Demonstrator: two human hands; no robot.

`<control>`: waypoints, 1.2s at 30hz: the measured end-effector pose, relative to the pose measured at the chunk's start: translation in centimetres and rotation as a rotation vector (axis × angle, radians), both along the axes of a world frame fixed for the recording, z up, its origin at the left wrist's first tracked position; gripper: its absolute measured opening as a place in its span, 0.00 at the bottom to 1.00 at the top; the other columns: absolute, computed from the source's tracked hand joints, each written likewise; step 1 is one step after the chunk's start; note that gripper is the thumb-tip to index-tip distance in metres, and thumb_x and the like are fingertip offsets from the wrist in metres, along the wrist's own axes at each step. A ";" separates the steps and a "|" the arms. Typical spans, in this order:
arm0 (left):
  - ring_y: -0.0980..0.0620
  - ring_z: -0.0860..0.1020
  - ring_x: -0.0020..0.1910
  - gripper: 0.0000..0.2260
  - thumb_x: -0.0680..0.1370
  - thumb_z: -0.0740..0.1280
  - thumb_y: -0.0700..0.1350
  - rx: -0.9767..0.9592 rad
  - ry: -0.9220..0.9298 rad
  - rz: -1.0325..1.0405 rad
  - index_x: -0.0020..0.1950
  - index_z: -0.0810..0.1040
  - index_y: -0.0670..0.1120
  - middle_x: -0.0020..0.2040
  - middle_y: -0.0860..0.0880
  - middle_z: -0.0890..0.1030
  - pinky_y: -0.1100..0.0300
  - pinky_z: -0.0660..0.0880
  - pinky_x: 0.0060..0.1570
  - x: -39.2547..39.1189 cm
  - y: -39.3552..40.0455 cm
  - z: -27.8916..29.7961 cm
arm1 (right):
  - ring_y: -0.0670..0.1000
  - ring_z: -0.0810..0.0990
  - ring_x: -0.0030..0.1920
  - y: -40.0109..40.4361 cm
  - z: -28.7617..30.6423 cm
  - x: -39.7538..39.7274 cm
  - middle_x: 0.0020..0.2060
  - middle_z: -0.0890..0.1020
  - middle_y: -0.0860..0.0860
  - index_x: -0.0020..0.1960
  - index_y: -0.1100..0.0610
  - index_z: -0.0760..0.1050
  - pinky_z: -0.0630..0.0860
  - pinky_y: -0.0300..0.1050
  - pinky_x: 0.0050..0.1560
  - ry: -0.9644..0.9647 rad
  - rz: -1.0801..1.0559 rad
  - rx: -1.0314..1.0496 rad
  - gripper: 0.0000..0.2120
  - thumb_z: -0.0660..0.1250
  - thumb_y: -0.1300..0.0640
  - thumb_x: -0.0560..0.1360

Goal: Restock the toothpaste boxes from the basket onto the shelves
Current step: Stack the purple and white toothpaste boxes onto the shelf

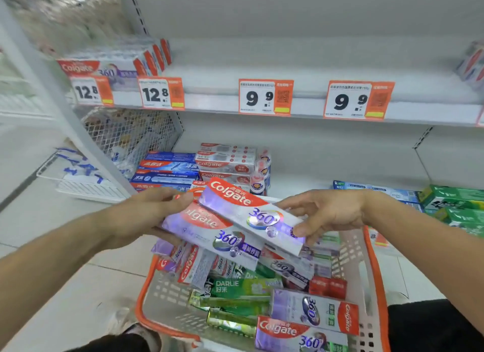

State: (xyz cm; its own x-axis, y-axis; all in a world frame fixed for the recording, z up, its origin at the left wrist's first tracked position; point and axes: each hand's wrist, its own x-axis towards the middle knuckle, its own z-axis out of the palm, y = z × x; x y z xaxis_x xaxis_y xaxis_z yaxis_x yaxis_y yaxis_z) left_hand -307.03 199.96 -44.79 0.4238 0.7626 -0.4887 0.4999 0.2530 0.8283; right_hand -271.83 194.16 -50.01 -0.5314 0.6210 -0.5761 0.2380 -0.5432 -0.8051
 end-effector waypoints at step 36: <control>0.68 0.81 0.41 0.11 0.79 0.64 0.55 0.662 -0.490 0.744 0.56 0.76 0.50 0.47 0.53 0.84 0.77 0.72 0.32 -3.1 8.0 5.7 | 0.47 0.76 0.35 36.5 20.5 -13.6 0.46 0.79 0.55 0.57 0.58 0.80 0.72 0.29 0.29 -0.572 -0.732 1.245 0.16 0.77 0.59 0.71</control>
